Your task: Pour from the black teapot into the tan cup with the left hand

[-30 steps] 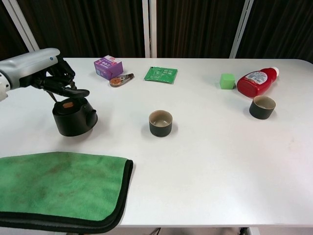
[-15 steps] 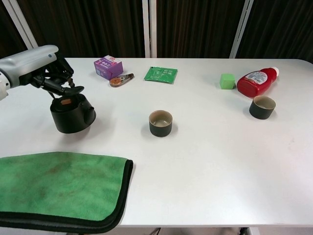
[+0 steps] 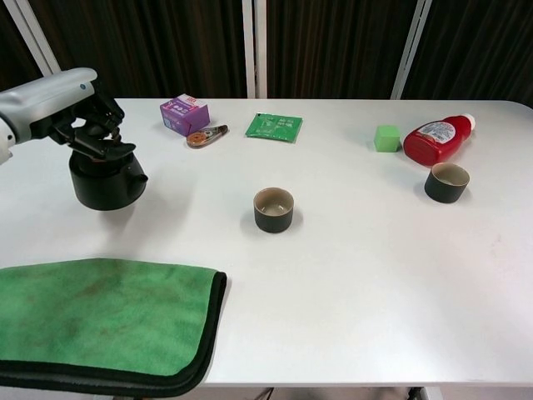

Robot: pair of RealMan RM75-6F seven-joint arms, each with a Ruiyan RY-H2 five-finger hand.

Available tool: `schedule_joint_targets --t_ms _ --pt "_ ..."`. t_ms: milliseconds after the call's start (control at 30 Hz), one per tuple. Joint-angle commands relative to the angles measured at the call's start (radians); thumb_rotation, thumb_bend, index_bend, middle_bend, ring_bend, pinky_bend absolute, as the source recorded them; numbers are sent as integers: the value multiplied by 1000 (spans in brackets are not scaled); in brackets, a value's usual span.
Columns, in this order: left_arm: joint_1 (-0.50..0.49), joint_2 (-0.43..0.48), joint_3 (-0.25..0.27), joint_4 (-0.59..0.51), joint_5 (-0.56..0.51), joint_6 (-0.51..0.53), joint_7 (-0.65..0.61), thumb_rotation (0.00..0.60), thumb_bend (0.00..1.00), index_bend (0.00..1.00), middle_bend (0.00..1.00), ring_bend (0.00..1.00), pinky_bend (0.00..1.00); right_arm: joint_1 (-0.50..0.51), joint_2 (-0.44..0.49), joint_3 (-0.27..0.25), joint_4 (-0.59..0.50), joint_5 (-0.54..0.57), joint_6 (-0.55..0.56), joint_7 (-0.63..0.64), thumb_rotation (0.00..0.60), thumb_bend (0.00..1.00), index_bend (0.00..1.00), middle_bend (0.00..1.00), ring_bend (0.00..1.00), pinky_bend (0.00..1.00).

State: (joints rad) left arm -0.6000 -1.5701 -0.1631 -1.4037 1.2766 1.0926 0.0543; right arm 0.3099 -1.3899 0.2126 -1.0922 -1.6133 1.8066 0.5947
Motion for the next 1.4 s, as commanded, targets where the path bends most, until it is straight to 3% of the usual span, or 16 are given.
schedule_joint_targets --t_ms 33,833,1400 --pt "0 1 -2 -3 1 1 -2 600 336 928 993 860 457 -1 1 0 1 0 0 1 600 471 0 0 0 0" --pt "-49 2 -39 -86 -3 -15 83 600 337 944 1000 873 467 -1 6 2 -1 0 1 9 600 475 0 0 0 0" --pt "-158 -112 -77 -78 -17 -42 237 600 337 952 1000 878 478 -6 9 2 3 1 6 16 600 477 0 0 0 0"
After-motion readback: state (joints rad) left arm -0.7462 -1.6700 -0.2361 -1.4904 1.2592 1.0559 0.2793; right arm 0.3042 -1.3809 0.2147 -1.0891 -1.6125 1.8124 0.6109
